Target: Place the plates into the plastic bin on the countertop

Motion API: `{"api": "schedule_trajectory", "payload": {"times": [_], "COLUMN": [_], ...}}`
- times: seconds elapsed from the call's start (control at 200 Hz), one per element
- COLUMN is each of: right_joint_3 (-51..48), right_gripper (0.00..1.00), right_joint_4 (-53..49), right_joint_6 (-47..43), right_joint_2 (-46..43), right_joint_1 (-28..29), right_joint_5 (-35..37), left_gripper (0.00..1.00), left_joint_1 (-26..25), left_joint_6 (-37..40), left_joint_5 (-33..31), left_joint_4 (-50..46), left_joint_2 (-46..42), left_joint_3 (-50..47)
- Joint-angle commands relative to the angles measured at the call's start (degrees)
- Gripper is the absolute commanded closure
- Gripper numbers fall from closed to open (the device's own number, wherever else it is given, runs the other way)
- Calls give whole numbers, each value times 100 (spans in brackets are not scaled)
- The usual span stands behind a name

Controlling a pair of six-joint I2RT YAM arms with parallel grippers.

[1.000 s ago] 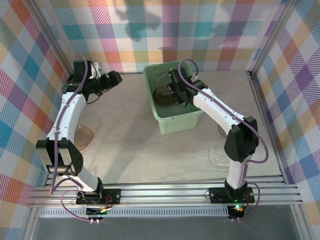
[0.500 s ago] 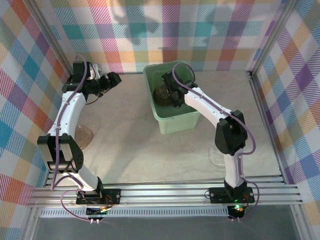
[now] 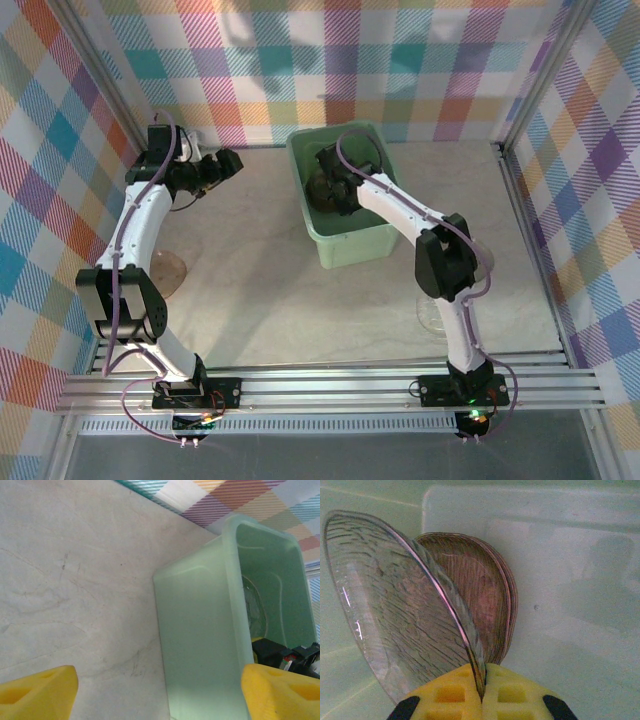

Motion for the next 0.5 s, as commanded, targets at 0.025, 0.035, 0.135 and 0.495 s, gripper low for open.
{"api": "schedule_trajectory", "payload": {"times": [0.025, 0.035, 0.135, 0.495], "right_joint_3": [194, 196, 363, 624], "right_gripper": [100, 100, 100, 100], "right_joint_4": [-212, -204, -273, -463], "right_joint_6": [264, 269, 296, 611], "right_joint_2": [164, 174, 376, 824], "right_joint_1": [19, 20, 20, 20], "right_joint_5": [63, 52, 12, -49], "left_gripper": [16, 16, 16, 16], "left_joint_1": [114, 110, 122, 123], "left_joint_6": [210, 216, 259, 349], "left_joint_5": [-53, -54, -87, -319], "left_joint_4": [-328, -345, -504, -722], "left_joint_2": [85, 81, 130, 18], "left_joint_3": [150, 161, 267, 213]}}
